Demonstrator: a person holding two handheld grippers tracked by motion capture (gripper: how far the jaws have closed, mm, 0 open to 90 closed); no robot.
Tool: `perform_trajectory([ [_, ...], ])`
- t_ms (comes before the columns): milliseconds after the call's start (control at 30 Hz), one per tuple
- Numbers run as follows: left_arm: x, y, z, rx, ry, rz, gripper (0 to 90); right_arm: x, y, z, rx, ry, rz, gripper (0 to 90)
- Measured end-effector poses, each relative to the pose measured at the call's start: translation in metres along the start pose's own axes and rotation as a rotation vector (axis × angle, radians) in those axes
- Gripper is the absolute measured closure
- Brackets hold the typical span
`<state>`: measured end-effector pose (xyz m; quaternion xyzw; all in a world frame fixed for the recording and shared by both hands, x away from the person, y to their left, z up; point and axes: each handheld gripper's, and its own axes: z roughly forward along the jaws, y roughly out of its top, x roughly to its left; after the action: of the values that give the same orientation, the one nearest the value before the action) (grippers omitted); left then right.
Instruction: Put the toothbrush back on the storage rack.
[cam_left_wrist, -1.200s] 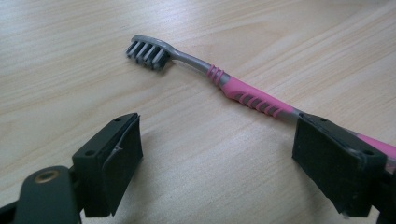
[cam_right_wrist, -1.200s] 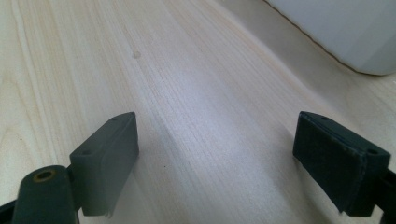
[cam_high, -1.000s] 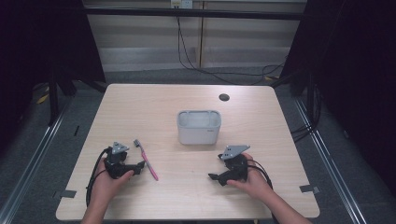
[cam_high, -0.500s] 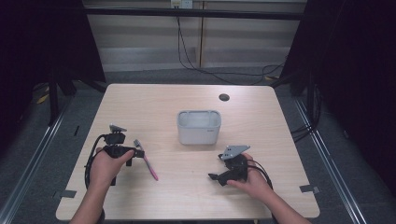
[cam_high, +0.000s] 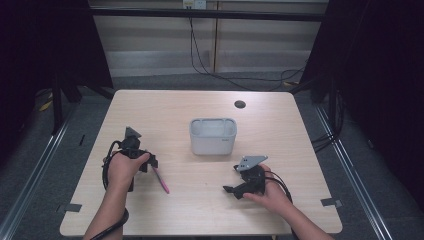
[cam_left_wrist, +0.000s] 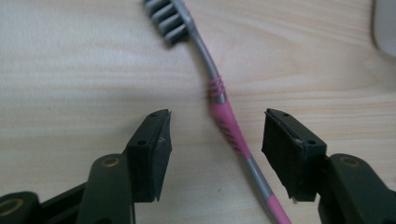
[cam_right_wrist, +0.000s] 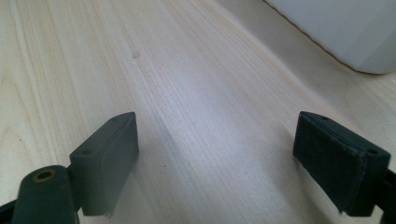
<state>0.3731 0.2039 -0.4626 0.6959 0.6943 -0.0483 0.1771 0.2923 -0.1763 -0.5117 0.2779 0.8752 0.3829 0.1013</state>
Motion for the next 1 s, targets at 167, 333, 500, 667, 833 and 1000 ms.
perform_trajectory([
  [167,-0.004,0.006,0.002,-0.003,0.027,-0.039,53.0,0.000,0.000,0.000,0.000,0.000,0.000,13.8],
  [333,-0.015,0.011,0.002,-0.015,0.062,-0.033,60.8,0.000,0.000,0.000,0.000,0.000,0.000,13.7],
  [500,-0.021,0.013,0.003,0.006,0.082,-0.035,65.8,0.000,0.000,0.000,0.000,0.000,0.000,13.8],
  [667,-0.023,0.014,0.006,0.019,0.099,-0.050,69.4,0.000,0.000,0.000,0.000,0.000,0.000,13.7],
  [833,-0.023,0.013,0.010,0.021,0.104,-0.058,71.3,0.000,0.000,0.000,0.000,0.000,0.000,13.8],
  [1000,-0.023,0.013,0.012,0.031,0.126,-0.032,73.7,0.000,0.000,0.000,0.000,0.000,0.000,13.8],
])
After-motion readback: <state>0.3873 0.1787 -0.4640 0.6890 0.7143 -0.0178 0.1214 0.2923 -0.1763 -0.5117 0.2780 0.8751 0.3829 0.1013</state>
